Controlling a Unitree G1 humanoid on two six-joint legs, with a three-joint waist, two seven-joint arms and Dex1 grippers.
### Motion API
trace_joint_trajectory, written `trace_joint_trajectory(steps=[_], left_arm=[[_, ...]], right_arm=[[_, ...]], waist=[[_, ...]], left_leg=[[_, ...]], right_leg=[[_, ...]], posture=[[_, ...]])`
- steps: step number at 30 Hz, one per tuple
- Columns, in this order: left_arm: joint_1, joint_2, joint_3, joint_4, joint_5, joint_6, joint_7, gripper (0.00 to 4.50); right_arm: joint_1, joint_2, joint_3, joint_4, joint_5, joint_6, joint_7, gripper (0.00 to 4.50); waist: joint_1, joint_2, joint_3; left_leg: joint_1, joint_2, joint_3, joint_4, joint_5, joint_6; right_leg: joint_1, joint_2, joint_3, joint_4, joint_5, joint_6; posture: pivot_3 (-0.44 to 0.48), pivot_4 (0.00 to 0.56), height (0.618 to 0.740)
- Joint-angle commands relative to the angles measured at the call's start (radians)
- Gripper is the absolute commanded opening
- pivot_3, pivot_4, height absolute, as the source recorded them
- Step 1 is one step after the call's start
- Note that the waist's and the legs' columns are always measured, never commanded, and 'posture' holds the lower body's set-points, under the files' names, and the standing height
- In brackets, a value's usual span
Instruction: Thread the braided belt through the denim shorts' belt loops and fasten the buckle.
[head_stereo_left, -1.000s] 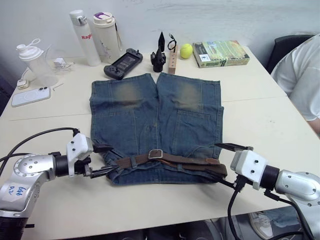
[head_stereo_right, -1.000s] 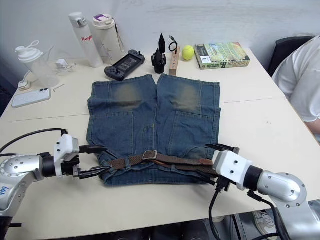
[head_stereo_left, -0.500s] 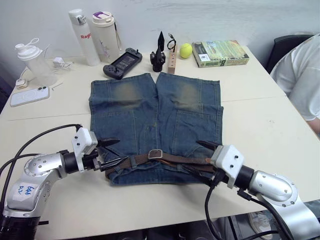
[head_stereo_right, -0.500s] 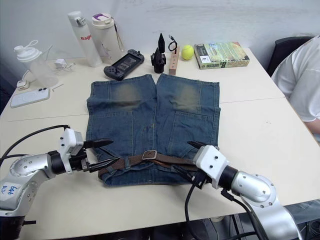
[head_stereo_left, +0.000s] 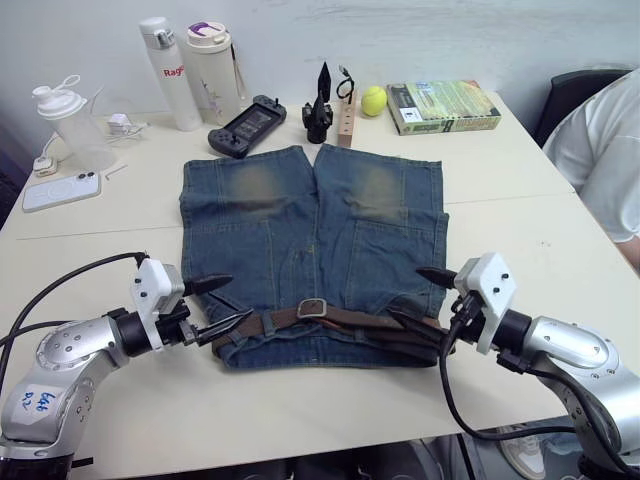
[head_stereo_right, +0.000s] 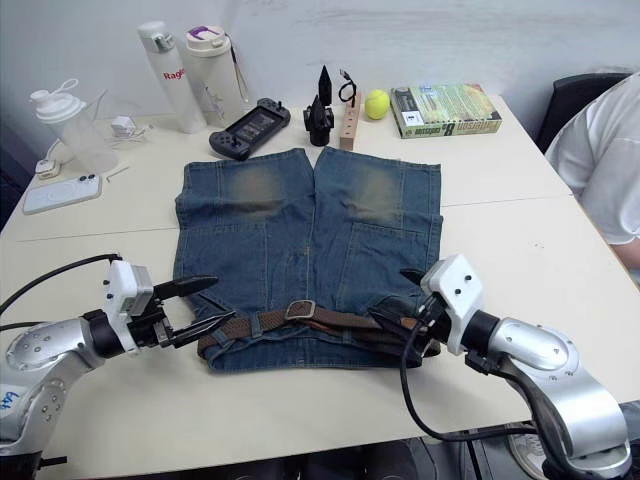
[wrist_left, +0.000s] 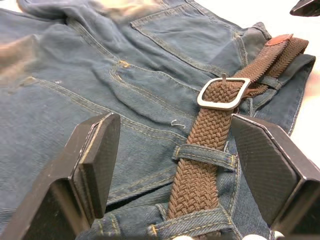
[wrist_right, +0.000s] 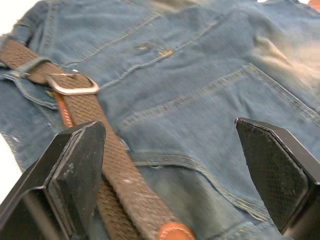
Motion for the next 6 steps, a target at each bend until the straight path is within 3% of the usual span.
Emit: trace_joint_trajectory(steps=[1, 6], left_arm=[[0.007, -0.003, 0.031, -0.022, 0.008, -0.036, 0.006, 3.86], [0.012, -0.007, 0.03, -0.018, 0.02, -0.061, 0.009, 3.86]], right_arm=[[-0.014, -0.024, -0.012, 0.003, 0.01, -0.038, 0.016, 4.42], [-0.021, -0.04, -0.002, 0.027, 0.003, -0.055, 0.019, 4.42]], waist=[[0.0, 0.0, 0.0], [0.0, 0.0, 0.0]], left_leg=[[0.0, 0.0, 0.0, 0.0, 0.0, 0.0], [0.0, 0.0, 0.0, 0.0, 0.0, 0.0]], right_leg=[[0.0, 0.0, 0.0, 0.0, 0.0, 0.0], [0.0, 0.0, 0.0, 0.0, 0.0, 0.0]], posture=[[0.0, 0.15, 0.72], [0.0, 0.15, 0.72]])
